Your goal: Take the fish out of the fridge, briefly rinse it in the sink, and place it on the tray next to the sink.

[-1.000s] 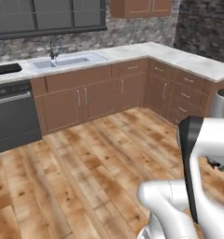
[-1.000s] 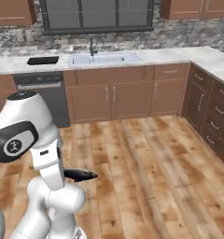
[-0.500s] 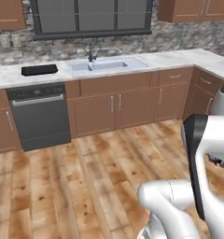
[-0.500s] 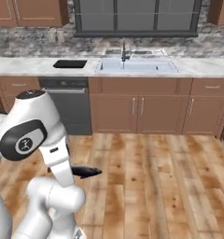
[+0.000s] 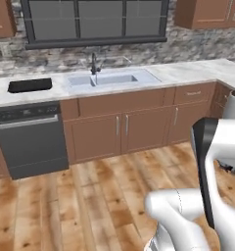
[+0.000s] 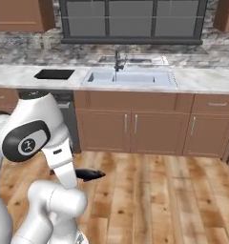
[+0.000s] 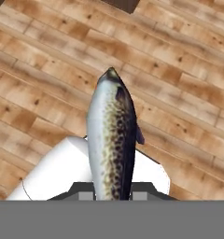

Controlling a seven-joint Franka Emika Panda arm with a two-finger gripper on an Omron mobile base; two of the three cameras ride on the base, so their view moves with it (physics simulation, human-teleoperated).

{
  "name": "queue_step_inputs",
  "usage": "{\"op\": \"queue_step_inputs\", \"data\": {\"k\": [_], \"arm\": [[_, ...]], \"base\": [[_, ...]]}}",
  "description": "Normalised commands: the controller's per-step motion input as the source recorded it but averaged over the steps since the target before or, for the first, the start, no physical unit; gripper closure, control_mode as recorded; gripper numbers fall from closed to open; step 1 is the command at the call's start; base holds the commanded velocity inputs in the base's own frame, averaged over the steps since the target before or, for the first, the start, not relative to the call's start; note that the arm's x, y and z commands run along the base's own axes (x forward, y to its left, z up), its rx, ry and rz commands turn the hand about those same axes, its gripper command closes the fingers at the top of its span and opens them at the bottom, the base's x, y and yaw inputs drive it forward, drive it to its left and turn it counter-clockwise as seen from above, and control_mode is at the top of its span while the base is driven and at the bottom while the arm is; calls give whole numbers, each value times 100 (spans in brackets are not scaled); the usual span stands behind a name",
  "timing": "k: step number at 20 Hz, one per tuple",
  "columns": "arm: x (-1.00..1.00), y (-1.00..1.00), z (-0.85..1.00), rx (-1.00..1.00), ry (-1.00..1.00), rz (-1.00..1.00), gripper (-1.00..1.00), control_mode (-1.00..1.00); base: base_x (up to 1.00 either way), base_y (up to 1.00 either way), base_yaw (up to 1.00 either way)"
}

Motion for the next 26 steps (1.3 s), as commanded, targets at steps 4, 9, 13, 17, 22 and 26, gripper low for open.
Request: {"op": "queue_step_inputs", "data": {"k": [4, 9, 13, 17, 22, 26], "arm": [[0, 0, 0, 0, 0, 0, 100, 100], [0, 0, 0, 0, 0, 0, 100, 100], [0, 0, 0, 0, 0, 0, 100, 100], [0, 0, 0, 0, 0, 0, 100, 100], [0, 0, 0, 0, 0, 0, 100, 100], [0, 0, 0, 0, 0, 0, 100, 100]], "base": [[100, -49, 9], [100, -49, 9], [100, -58, 14], [100, -57, 24], [58, -47, 26], [16, -29, 33]]}}
